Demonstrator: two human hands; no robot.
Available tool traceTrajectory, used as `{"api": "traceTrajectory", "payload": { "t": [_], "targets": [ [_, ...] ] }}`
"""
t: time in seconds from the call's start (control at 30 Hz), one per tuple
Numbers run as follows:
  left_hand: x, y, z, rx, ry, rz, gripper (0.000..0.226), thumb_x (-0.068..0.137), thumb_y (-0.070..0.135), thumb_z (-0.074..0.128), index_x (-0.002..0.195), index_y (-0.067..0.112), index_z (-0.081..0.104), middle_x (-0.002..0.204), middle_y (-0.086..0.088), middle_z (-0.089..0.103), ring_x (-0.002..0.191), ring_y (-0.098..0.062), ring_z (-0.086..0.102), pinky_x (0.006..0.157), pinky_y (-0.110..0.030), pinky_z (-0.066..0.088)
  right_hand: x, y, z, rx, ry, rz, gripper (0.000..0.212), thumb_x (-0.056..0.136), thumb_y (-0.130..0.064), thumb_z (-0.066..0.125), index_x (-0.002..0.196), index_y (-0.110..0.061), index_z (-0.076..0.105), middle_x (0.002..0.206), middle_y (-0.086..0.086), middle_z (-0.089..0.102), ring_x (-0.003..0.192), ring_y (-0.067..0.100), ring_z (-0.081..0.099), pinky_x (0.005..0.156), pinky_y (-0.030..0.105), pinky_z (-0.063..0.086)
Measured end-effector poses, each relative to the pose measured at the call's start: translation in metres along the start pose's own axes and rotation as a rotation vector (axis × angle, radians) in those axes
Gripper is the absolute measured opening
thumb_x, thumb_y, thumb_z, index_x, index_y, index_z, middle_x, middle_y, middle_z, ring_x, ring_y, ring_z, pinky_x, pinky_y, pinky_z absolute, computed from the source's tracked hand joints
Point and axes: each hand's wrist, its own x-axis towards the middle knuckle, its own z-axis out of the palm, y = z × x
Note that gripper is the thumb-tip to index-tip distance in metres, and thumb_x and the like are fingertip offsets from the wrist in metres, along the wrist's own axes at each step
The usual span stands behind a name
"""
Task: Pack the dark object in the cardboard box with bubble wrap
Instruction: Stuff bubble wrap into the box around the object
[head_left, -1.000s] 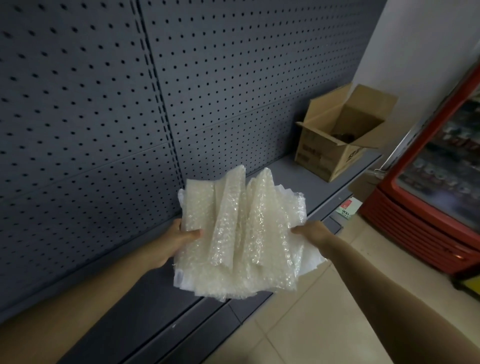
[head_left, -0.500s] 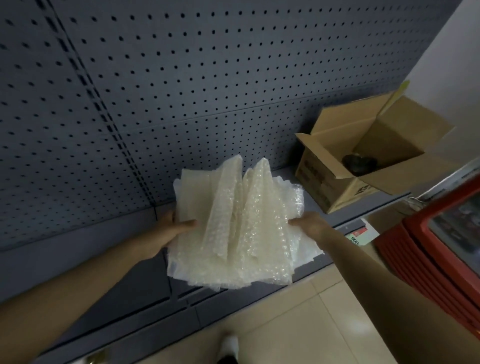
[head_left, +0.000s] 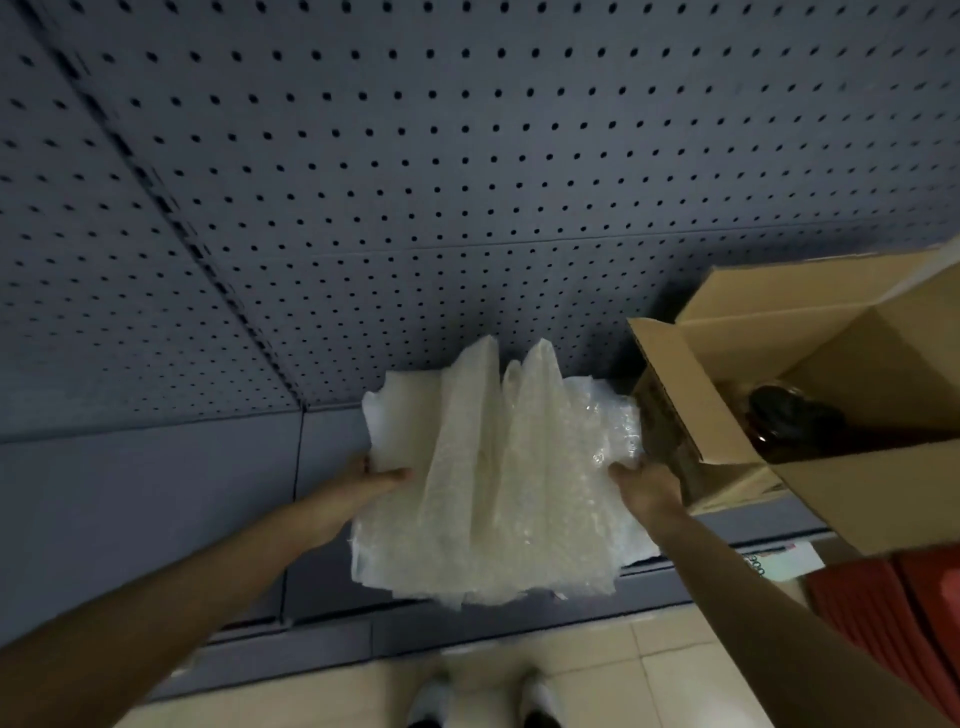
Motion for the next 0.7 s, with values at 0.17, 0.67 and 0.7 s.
{"api": "traceTrajectory", "payload": {
  "t": [0.17, 0.67, 0.7],
  "targets": [
    [-0.007, -0.001, 0.011, 0.044, 0.118, -0.072, 0.049, 0.084, 0.035, 0.072, 0.123, 0.010, 0.053, 0.114, -0.006, 0.067, 0.100, -0.023, 0.066, 0.085, -0.034, 0.055, 0.013, 0.006, -0.005, -0.085, -0.051, -0.071, 0.053, 0.090, -0.028, 0.058, 0.130, 0.005, 0.048, 0.126, 0.026, 0.057, 0.113, 0.039, 0.057, 0.092, 0.041, 0.047],
    [-0.035, 0.031, 0.024, 0.097, 0.157, -0.082, 0.055, 0.098, 0.057, 0.025, 0.135, 0.023, 0.048, 0.129, 0.010, 0.052, 0.116, -0.011, 0.049, 0.102, -0.026, 0.029, -0.029, -0.020, -0.002, 0.054, 0.110, -0.338, 0.068, 0.099, -0.035, 0.040, 0.149, -0.001, 0.009, 0.158, 0.020, 0.011, 0.146, 0.032, 0.014, 0.118, 0.037, 0.011],
    [-0.037, 0.036, 0.025, 0.069, 0.147, -0.072, 0.059, 0.097, 0.060, 0.022, 0.140, 0.025, 0.043, 0.129, 0.011, 0.049, 0.118, -0.010, 0.046, 0.100, -0.027, 0.028, -0.039, -0.025, -0.002, 0.080, 0.108, -0.364, 0.067, 0.099, -0.035, 0.039, 0.150, -0.002, 0.008, 0.159, 0.020, 0.010, 0.146, 0.032, 0.013, 0.118, 0.037, 0.010]
  ]
}}
